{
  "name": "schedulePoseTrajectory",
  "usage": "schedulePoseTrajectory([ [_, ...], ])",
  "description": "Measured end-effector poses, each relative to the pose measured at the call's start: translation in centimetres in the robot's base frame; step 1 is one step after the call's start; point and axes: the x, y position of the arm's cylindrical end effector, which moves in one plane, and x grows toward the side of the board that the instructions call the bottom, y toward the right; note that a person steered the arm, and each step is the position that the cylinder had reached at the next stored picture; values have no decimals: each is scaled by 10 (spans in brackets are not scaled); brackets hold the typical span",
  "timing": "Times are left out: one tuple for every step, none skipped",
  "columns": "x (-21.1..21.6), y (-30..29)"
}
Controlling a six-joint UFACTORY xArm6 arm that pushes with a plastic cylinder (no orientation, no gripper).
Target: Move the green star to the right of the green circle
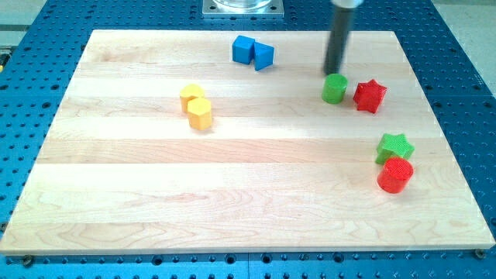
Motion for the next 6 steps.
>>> schedulePoseTrajectory([
  [75, -39],
  [160, -85],
  [171, -62],
  [135, 22],
  [143, 115],
  [174, 95],
])
